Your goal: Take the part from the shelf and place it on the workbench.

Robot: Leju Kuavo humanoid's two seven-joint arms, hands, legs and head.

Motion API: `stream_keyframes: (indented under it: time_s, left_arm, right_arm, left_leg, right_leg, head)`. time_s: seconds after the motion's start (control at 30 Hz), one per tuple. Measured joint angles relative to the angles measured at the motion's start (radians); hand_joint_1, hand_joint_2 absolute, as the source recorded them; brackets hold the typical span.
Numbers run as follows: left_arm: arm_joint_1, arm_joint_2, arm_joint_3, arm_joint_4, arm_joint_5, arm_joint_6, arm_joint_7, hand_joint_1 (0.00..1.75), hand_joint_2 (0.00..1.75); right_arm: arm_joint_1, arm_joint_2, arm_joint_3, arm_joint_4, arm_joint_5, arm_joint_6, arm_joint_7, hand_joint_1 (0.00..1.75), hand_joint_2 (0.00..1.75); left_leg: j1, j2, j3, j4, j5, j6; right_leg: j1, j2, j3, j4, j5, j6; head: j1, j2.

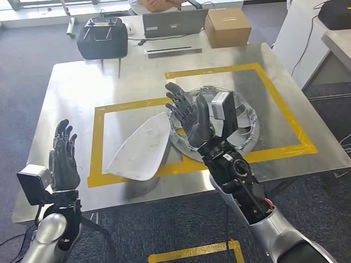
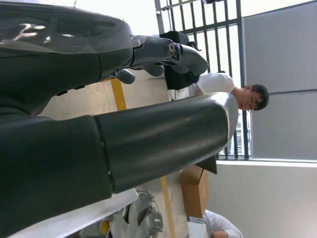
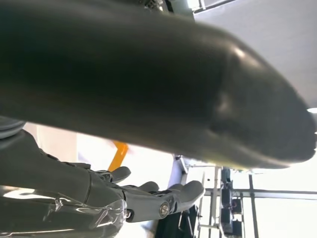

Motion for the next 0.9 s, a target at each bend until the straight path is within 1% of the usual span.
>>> stream_keyframes:
  time_s: [0.03, 0.1, 0.13, 0.17, 0.2, 0.23, 0.27, 0.3, 0.33, 0.37, 0.4, 0.43, 0.47, 0.5, 0.53, 0.6, 0.63, 0.67, 0.7, 0.73, 0.8, 0.83, 0.87, 0.9]
  left_arm:
    - [0.0, 0.0, 0.0, -0.002, 0.0, 0.0, 0.001, 0.0, 0.0]
    - [0.002, 0.0, 0.0, -0.004, 0.0, 0.0, 0.002, 0.0, 0.0]
    - [0.003, 0.0, -0.001, -0.006, 0.0, 0.0, 0.002, 0.0, 0.0]
    - [0.003, 0.001, 0.0, -0.007, 0.0, 0.0, 0.002, 0.0, 0.0]
    - [0.002, 0.001, 0.0, -0.009, 0.0, 0.0, 0.002, 0.0, 0.0]
    - [0.002, 0.001, 0.0, -0.01, 0.0, 0.0, 0.002, 0.0, 0.0]
    - [0.003, 0.001, 0.0, -0.011, 0.0, 0.0, 0.002, 0.0, 0.0]
    - [0.005, 0.001, 0.0, -0.011, 0.0, 0.001, 0.002, 0.0, 0.0]
    - [0.007, 0.001, 0.0, -0.011, 0.0, 0.001, 0.002, 0.0, 0.0]
    - [0.008, 0.002, 0.0, -0.011, 0.0, 0.001, 0.003, 0.0, 0.0]
    - [0.009, 0.002, 0.0, -0.013, -0.001, 0.002, 0.003, 0.0, 0.0]
    - [0.009, 0.002, 0.0, -0.014, -0.001, 0.002, 0.003, 0.0, 0.0]
    - [0.008, 0.003, 0.0, -0.017, -0.001, 0.003, 0.004, 0.0, 0.0]
    - [0.007, 0.002, 0.0, -0.019, -0.001, 0.003, 0.004, 0.0, 0.0]
    - [0.007, 0.002, 0.0, -0.021, -0.001, 0.003, 0.004, 0.0, 0.0]
    - [0.007, 0.002, 0.0, -0.023, -0.002, 0.003, 0.005, 0.0, 0.0]
    - [0.007, 0.003, 0.0, -0.024, -0.002, 0.003, 0.005, 0.0, 0.0]
    - [0.007, 0.003, 0.0, -0.024, -0.002, 0.003, 0.005, 0.0, 0.0]
    - [0.007, 0.003, 0.0, -0.024, -0.002, 0.003, 0.006, 0.0, 0.0]
    - [0.007, 0.002, 0.0, -0.024, -0.002, 0.003, 0.006, 0.0, 0.0]
    - [0.007, 0.002, 0.0, -0.025, -0.002, 0.003, 0.006, 0.0, 0.0]
    - [0.008, 0.002, 0.0, -0.025, -0.002, 0.003, 0.006, 0.0, 0.0]
    - [0.009, 0.002, 0.0, -0.025, -0.002, 0.003, 0.006, 0.0, 0.0]
    - [0.01, 0.002, 0.0, -0.025, -0.002, 0.003, 0.006, 0.0, 0.0]
  right_arm:
    - [0.003, -0.002, 0.001, -0.01, 0.0, -0.002, 0.003, 0.0, 0.0]
    - [0.011, -0.005, 0.003, -0.028, 0.0, -0.005, 0.008, 0.0, 0.0]
    - [0.013, -0.007, 0.004, -0.037, 0.0, -0.005, 0.008, 0.0, 0.0]
    - [0.014, -0.007, 0.004, -0.045, 0.0, -0.005, 0.009, 0.0, 0.0]
    - [0.014, -0.008, 0.004, -0.053, -0.001, -0.005, 0.009, 0.0, 0.0]
    - [0.014, -0.008, 0.005, -0.06, -0.001, -0.005, 0.009, 0.0, 0.0]
    - [0.015, -0.008, 0.006, -0.064, -0.001, -0.005, 0.01, 0.0, 0.0]
    - [0.016, -0.008, 0.008, -0.065, -0.001, -0.006, 0.01, 0.0, 0.0]
    - [0.018, -0.009, 0.009, -0.068, -0.001, -0.006, 0.011, 0.0, 0.0]
    - [0.019, -0.01, 0.01, -0.07, -0.001, -0.007, 0.012, 0.0, 0.0]
    - [0.02, -0.01, 0.011, -0.074, -0.002, -0.007, 0.012, 0.0, 0.0]
    - [0.02, -0.011, 0.011, -0.079, -0.002, -0.007, 0.012, 0.0, 0.0]
    - [0.02, -0.011, 0.011, -0.083, -0.002, -0.007, 0.012, 0.0, 0.0]
    - [0.02, -0.011, 0.011, -0.086, -0.002, -0.007, 0.012, 0.0, 0.0]
    - [0.02, -0.011, 0.011, -0.088, -0.002, -0.007, 0.013, 0.0, 0.0]
    - [0.02, -0.012, 0.012, -0.09, -0.002, -0.007, 0.014, 0.0, 0.0]
    - [0.02, -0.013, 0.013, -0.091, -0.002, -0.007, 0.014, 0.0, 0.0]
    - [0.02, -0.015, 0.014, -0.093, -0.002, -0.007, 0.014, 0.0, 0.0]
    - [0.02, -0.017, 0.015, -0.095, -0.002, -0.007, 0.014, 0.0, 0.0]
    - [0.02, -0.019, 0.016, -0.096, -0.002, -0.008, 0.014, 0.0, 0.0]
    - [0.021, -0.022, 0.018, -0.098, -0.002, -0.008, 0.014, 0.0, 0.0]
    - [0.022, -0.022, 0.018, -0.098, -0.002, -0.008, 0.015, 0.0, 0.0]
    - [0.022, -0.023, 0.019, -0.098, -0.002, -0.008, 0.015, 0.0, 0.0]
    - [0.022, -0.025, 0.019, -0.098, -0.002, -0.008, 0.015, 0.0, 0.0]
  left_leg:
    - [-0.001, 0.0, -0.006, 0.007, -0.003, -0.006]
    - [-0.001, -0.001, -0.016, 0.015, -0.004, -0.014]
    - [0.0, 0.0, -0.018, 0.021, -0.01, -0.018]
    - [0.001, 0.0, -0.029, 0.044, -0.025, -0.021]
    - [0.001, 0.001, -0.052, 0.09, -0.05, -0.024]
    - [0.001, 0.001, -0.087, 0.157, -0.08, -0.026]
    - [0.001, 0.001, -0.129, 0.236, -0.11, -0.027]
    - [0.0, 0.001, -0.168, 0.304, -0.129, -0.027]
    - [0.0, 0.001, -0.193, 0.34, -0.131, -0.025]
    - [-0.001, 0.001, -0.199, 0.336, -0.113, -0.021]
    - [-0.003, 0.001, -0.182, 0.287, -0.076, -0.015]
    - [-0.006, 0.001, -0.15, 0.21, -0.033, -0.006]
    - [-0.011, 0.001, -0.117, 0.134, -0.001, 0.001]
    - [-0.016, 0.001, -0.091, 0.074, 0.023, 0.006]
    - [-0.02, 0.002, -0.079, 0.043, 0.032, 0.009]
    - [-0.025, 0.001, -0.079, 0.032, 0.039, 0.012]
    - [-0.023, 0.002, -0.08, 0.028, 0.045, 0.016]
    - [-0.021, 0.003, -0.08, 0.022, 0.051, 0.02]
    - [-0.017, 0.004, -0.08, 0.016, 0.058, 0.025]
    - [-0.015, 0.006, -0.082, 0.012, 0.064, 0.028]
    - [-0.016, 0.007, -0.09, 0.012, 0.07, 0.033]
    - [-0.016, 0.007, -0.094, 0.012, 0.073, 0.034]
    - [-0.017, 0.007, -0.097, 0.013, 0.076, 0.034]
    - [-0.017, 0.007, -0.1, 0.014, 0.078, 0.033]
  right_leg:
    - [0.003, 0.002, 0.009, -0.014, -0.008, -0.006]
    - [0.007, 0.004, 0.007, -0.012, -0.015, -0.024]
    - [0.006, 0.004, 0.005, -0.012, -0.016, -0.031]
    - [0.005, 0.004, 0.006, -0.012, -0.017, -0.037]
    - [0.004, 0.003, 0.006, -0.013, -0.017, -0.043]
    - [0.004, 0.002, 0.007, -0.014, -0.017, -0.048]
    - [0.006, 0.001, 0.007, -0.014, -0.017, -0.052]
    - [0.008, 0.0, 0.007, -0.014, -0.017, -0.054]
    - [0.011, 0.0, 0.006, -0.014, -0.016, -0.056]
    - [0.013, 0.0, 0.006, -0.014, -0.016, -0.058]
    - [0.015, 0.001, 0.007, -0.014, -0.015, -0.059]
    - [0.017, 0.001, 0.007, -0.014, -0.015, -0.06]
    - [0.018, 0.002, 0.007, -0.014, -0.013, -0.059]
    - [0.018, 0.002, 0.006, -0.015, -0.011, -0.057]
    - [0.018, 0.002, 0.004, -0.016, -0.008, -0.053]
    - [0.017, 0.001, 0.003, -0.02, -0.001, -0.043]
    - [0.017, 0.001, 0.001, -0.021, 0.0, -0.037]
    - [0.018, 0.0, -0.002, -0.016, -0.008, -0.032]
    - [0.018, 0.0, -0.011, 0.007, -0.031, -0.029]
    - [0.018, -0.001, -0.028, 0.054, -0.069, -0.026]
    - [0.018, -0.003, -0.072, 0.197, -0.155, -0.021]
    - [0.018, -0.003, -0.086, 0.254, -0.18, -0.02]
    - [0.018, -0.003, -0.082, 0.274, -0.182, -0.019]
    - [0.018, -0.003, -0.058, 0.25, -0.164, -0.02]
  head:
    - [-0.001, 0.0]
    - [-0.004, 0.0]
    - [-0.008, 0.0]
    - [-0.012, 0.0]
    - [-0.018, 0.0]
    - [-0.025, 0.0]
    - [-0.031, 0.0]
    - [-0.034, 0.0]
    - [-0.035, 0.0]
    - [-0.035, 0.0]
    - [-0.036, 0.0]
    - [-0.036, 0.0]
    - [-0.036, 0.0]
    - [-0.036, 0.0]
    - [-0.037, 0.0]
    - [-0.037, 0.0]
    - [-0.038, 0.0]
    - [-0.037, 0.0]
    - [-0.033, 0.0]
    - [-0.028, 0.0]
    - [-0.015, 0.0]
    - [-0.011, 0.0]
    - [-0.009, 0.0]
    - [-0.006, 0.0]
